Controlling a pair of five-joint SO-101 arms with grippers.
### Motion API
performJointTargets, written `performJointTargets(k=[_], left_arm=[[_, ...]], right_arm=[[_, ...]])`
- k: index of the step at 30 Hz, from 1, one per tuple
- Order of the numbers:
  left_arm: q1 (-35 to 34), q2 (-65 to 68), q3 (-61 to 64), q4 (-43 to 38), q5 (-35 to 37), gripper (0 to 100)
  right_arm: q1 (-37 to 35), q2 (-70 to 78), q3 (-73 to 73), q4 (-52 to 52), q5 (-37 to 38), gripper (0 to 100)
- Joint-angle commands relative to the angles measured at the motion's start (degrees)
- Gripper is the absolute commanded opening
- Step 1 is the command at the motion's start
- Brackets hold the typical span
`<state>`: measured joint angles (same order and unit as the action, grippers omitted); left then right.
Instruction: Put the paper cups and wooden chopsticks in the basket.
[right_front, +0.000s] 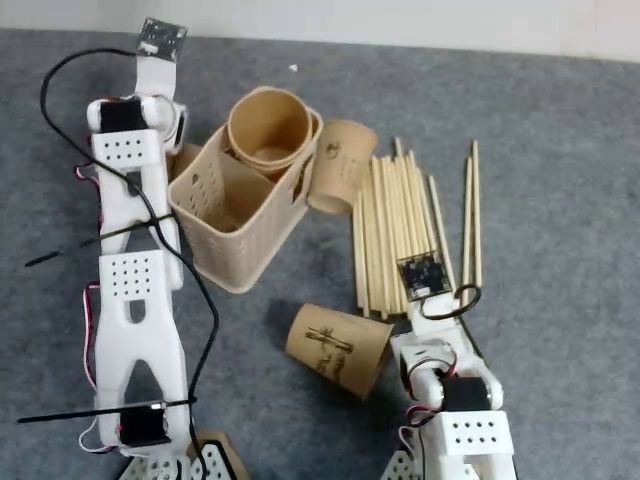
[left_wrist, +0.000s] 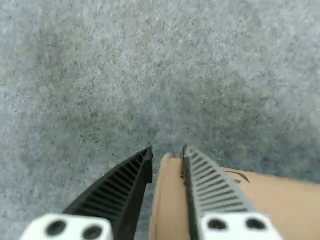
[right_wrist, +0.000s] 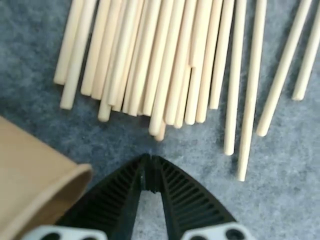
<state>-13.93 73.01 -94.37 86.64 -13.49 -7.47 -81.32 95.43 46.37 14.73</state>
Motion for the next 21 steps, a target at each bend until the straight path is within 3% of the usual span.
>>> performJointTargets(k=[1,15,21], left_arm=[[-0.48,-2.51,-0.57,0.44,-0.62,9],[-14.29,-11.91,-0.66,0.70,-0.70,6],[-15.96,-14.20,-0.84,10.99,-2.46,12]], right_arm=[[-0.31,0.13,-0.31,-1.01,-0.18,2.7],[-0.31,0.13,-0.31,-1.10,-0.18,2.7],[-0.31,0.13,-0.31,-1.10,-0.18,2.7]])
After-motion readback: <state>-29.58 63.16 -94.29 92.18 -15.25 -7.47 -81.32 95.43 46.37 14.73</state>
